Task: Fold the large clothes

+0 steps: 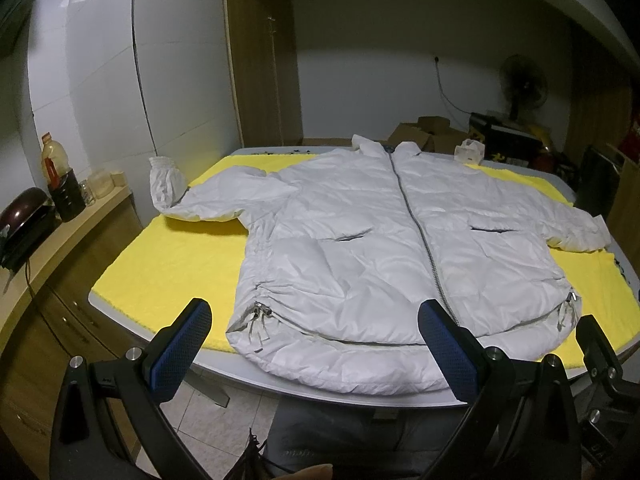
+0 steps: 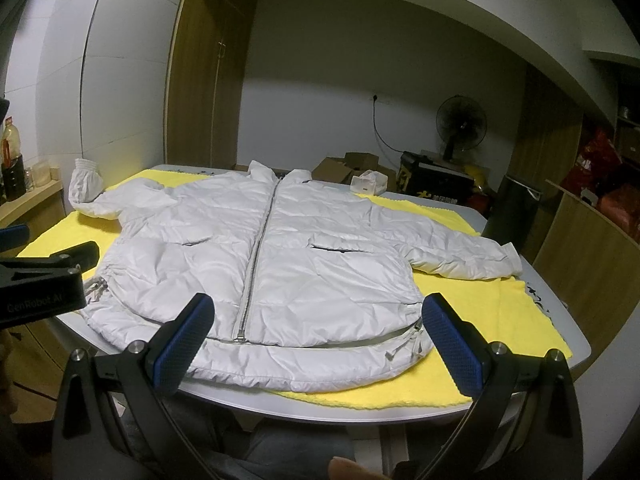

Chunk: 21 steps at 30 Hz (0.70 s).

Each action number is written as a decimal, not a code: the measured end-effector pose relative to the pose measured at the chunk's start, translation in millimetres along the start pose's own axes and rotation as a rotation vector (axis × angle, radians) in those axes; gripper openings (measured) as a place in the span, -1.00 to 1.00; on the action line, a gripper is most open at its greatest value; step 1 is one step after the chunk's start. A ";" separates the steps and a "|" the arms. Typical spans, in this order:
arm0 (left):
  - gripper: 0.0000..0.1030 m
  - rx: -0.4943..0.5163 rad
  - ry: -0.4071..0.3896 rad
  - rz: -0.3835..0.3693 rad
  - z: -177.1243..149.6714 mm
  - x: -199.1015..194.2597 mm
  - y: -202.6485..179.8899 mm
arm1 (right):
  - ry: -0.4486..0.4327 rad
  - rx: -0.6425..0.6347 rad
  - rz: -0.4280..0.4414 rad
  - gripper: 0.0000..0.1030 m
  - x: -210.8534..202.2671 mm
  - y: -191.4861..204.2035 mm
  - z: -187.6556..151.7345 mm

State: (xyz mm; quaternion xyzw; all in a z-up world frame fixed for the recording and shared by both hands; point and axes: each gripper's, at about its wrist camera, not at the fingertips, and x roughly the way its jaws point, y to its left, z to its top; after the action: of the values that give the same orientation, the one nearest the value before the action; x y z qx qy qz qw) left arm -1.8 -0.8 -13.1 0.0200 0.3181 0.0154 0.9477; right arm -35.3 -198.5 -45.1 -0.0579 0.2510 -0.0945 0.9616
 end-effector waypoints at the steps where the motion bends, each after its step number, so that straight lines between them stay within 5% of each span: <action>1: 1.00 -0.001 0.002 0.001 0.0 0.4 0.4 | 0.000 0.000 0.000 1.00 0.0 0.0 -0.1; 21: 1.00 -0.002 0.007 0.003 -0.1 3.0 -1.4 | 0.002 0.001 0.001 1.00 0.1 -0.4 -0.5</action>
State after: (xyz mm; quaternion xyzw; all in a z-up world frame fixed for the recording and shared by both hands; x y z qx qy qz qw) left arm 0.6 -2.1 -15.1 0.0193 0.3212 0.0174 0.9466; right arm -35.5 -198.9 -45.5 -0.0569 0.2521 -0.0940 0.9614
